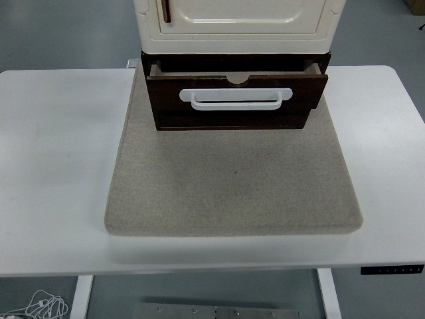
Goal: Open the drawer under the combination cabinet
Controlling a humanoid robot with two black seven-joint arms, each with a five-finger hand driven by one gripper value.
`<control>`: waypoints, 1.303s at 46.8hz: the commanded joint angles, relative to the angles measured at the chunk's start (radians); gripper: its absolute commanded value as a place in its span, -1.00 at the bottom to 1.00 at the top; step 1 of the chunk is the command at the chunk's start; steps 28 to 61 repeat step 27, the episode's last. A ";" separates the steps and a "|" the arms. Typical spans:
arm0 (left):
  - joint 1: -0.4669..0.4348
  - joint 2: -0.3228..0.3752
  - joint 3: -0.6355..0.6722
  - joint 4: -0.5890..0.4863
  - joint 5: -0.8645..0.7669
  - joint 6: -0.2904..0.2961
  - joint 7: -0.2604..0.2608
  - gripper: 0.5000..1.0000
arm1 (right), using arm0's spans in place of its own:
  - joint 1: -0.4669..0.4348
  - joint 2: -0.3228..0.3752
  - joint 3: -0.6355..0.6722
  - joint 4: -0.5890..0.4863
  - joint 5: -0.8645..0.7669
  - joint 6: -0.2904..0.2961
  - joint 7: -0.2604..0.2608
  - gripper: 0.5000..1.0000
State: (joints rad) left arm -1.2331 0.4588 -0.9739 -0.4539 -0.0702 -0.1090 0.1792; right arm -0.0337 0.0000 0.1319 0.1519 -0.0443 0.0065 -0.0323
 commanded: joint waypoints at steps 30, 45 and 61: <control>0.222 -0.146 -0.006 0.008 -0.082 -0.129 -0.150 1.00 | -0.002 0.000 0.014 0.003 0.001 0.010 0.003 0.71; 0.222 -0.146 -0.006 0.008 -0.082 -0.129 -0.150 1.00 | -0.002 0.000 0.014 0.003 0.001 0.010 0.003 0.71; 0.222 -0.146 -0.006 0.008 -0.082 -0.129 -0.150 1.00 | -0.002 0.000 0.014 0.003 0.001 0.010 0.003 0.71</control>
